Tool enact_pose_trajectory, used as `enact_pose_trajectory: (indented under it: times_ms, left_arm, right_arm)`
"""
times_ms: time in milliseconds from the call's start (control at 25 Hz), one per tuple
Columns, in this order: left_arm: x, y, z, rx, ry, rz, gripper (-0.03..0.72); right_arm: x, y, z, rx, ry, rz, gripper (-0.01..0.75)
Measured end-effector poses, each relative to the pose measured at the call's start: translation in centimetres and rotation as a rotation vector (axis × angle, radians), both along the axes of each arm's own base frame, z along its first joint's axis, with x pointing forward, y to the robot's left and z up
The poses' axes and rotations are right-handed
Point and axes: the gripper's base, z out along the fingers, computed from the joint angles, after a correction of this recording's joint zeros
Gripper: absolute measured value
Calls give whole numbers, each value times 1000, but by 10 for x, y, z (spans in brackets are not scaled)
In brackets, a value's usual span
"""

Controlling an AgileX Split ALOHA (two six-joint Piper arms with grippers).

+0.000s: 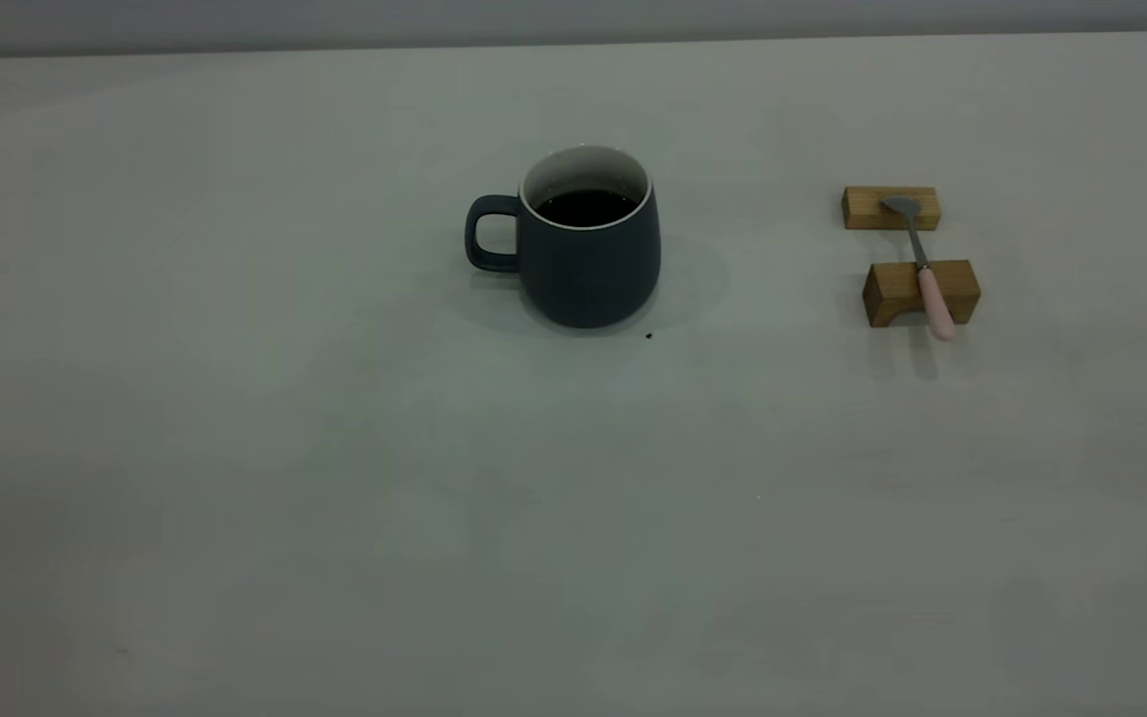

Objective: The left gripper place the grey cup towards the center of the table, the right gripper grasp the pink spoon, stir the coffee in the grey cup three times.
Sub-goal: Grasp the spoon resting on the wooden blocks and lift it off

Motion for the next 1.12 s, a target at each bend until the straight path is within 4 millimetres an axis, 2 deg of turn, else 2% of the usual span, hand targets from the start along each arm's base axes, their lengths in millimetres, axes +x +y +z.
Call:
enact_pose_trajectory:
  times_ms: [80,200,400,520,720,800,960,1120]
  left_arm:
    - [0,0,0,0,1,0,519]
    - [0,0,0,0,1,0,519]
    - [0,0,0,0,1,0,519]
    - [0,0,0,0,1,0,519]
    - [0,0,0,0,1,0,519]
    - [0,0,0,0,1,0,519]
    - [0,0,0,-1,1,1,519]
    - [0,0,0,-1,1,1,519]
  right_arm:
    - [7,3,10,14,6,27,269]
    - [30,6,23,30,11,54,338]
    - [95,15,23,151,100,73,488]
    - [134,22,15,180,213,134,521]
    - [206,30,-7,195,420,209,526]
    - [236,32,-23,212,514,222,526]
    - [286,44,-62,215,678,254,527]
    - [321,66,-109,215,838,254,527]
